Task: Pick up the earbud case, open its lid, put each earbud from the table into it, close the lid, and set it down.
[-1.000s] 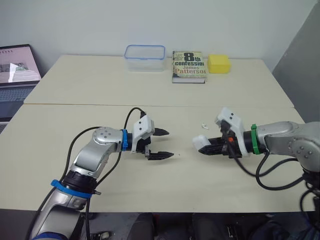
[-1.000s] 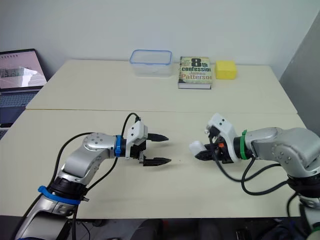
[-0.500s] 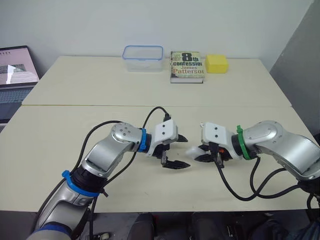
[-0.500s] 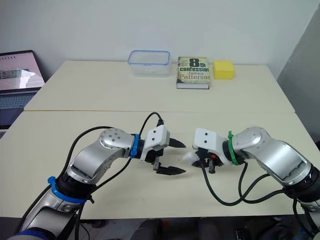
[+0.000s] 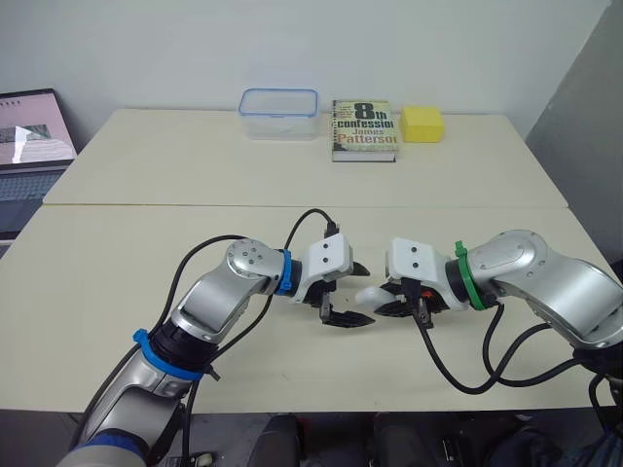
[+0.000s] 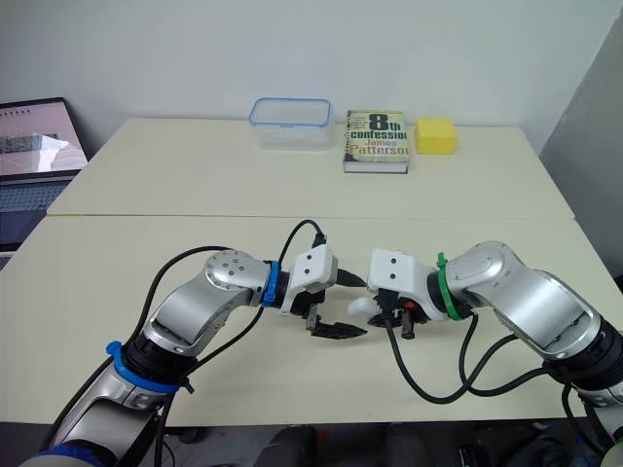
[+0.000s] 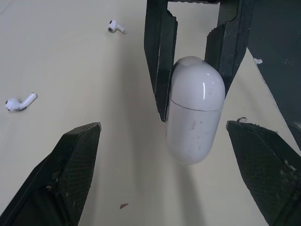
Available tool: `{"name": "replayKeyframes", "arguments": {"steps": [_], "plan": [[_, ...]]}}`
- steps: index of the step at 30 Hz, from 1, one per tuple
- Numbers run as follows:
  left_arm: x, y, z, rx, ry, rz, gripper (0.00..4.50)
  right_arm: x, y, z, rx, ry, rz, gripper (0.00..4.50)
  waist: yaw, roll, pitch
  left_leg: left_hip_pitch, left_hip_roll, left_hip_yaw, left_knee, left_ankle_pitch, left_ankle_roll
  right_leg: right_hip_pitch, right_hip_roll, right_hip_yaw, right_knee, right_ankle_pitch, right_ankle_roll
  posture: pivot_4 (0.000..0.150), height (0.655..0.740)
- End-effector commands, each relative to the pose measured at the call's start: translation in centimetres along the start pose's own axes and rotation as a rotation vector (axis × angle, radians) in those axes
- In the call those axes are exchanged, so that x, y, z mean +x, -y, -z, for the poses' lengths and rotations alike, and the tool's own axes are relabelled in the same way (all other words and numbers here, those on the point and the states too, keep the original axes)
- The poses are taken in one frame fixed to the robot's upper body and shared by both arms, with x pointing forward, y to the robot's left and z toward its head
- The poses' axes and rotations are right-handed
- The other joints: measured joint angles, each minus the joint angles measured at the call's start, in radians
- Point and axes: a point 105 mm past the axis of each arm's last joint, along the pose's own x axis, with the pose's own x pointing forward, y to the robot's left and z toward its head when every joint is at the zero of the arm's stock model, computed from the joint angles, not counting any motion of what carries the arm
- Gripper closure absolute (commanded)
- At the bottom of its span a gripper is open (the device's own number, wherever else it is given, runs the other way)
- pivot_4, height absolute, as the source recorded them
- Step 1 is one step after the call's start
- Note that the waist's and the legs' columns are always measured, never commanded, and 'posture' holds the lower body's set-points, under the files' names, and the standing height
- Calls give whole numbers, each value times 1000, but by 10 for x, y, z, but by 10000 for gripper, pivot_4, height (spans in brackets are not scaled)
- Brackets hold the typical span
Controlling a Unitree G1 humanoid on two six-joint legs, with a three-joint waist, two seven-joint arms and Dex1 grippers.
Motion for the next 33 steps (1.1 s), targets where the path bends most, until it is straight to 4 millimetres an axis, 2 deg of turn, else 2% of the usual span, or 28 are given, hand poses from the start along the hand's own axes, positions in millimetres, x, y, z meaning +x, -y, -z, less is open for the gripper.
{"name": "replayKeyframes", "arguments": {"steps": [1,13,16,25,26,33], "plan": [[-6,-6,-12,25,35,-17,0,-3,-1,-5,-37,3,2,36821,0,0,0,0,0,0,0,0,0,0,0,0,0,0,0,1500,7400],[-7,-4,-17,30,53,10,0,-3,-1,2,-36,-16,3,36821,0,0,0,0,0,1,0,0,0,0,0,0,0,1,-3,1500,7400],[-7,-5,-19,33,62,5,6246,-3,-1,4,-39,-22,2,36821,0,0,0,0,0,1,0,0,0,0,0,0,0,2,-3,1500,7400],[2,4,-18,14,79,23,35419,-2,-2,4,-45,-16,0,36821,0,0,0,0,0,1,1,0,0,0,0,0,1,2,-3,1500,7400],[3,5,-17,10,80,25,37450,-2,-2,4,-44,-15,0,36821,0,0,0,0,0,1,1,0,0,0,0,0,1,2,-3,1500,7400],[5,7,-11,-4,67,26,37515,-2,-3,4,-48,-13,-8,36822,0,0,0,0,0,1,1,0,0,0,0,0,1,2,-3,1500,7400]]}}
